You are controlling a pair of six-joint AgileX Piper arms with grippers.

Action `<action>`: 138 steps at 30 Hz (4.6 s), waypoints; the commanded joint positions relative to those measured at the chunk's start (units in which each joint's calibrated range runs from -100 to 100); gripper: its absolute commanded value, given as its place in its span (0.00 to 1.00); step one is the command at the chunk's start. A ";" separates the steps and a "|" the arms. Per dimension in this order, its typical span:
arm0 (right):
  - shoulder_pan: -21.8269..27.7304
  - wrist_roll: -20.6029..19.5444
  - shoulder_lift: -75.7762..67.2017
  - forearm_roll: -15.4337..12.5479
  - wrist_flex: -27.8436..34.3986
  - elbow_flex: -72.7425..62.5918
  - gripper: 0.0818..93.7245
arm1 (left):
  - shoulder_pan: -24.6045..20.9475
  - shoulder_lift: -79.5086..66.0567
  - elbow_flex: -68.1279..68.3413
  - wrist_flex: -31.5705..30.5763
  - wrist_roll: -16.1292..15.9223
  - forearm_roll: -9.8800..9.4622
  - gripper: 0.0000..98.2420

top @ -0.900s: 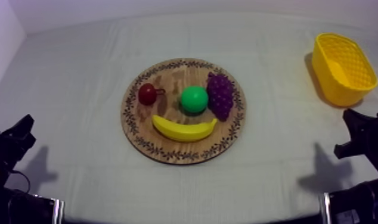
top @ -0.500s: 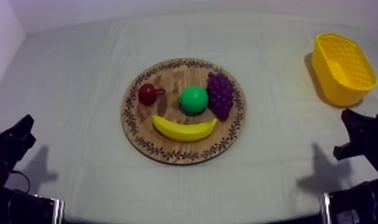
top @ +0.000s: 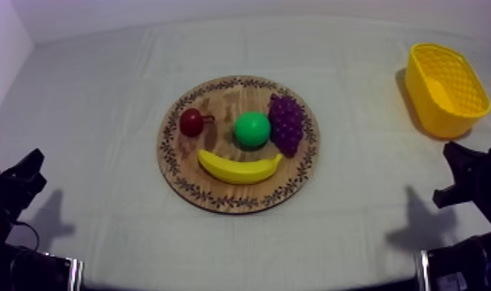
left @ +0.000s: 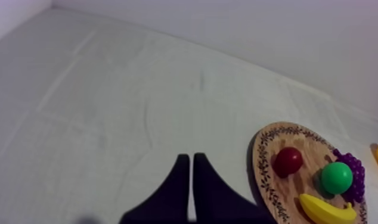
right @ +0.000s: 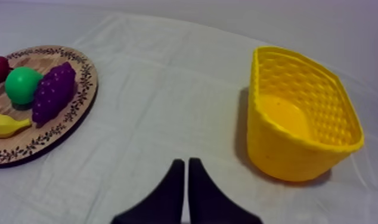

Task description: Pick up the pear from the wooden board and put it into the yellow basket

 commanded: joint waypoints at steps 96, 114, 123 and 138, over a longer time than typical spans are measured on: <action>-25.42 -11.19 82.95 -8.14 25.24 -79.79 0.07 | 0.01 0.00 0.02 0.01 -0.01 -0.02 0.00; -27.97 -16.55 90.73 -1.75 11.96 -73.50 0.57 | 0.01 0.00 0.02 0.01 -0.01 -0.02 0.00; -28.20 -18.62 94.33 0.79 9.23 -72.28 0.66 | 0.01 0.00 0.02 0.01 0.00 -0.02 0.00; -30.57 -24.38 104.27 5.70 6.08 -75.54 0.64 | 0.01 0.00 0.02 0.01 0.01 -0.02 0.00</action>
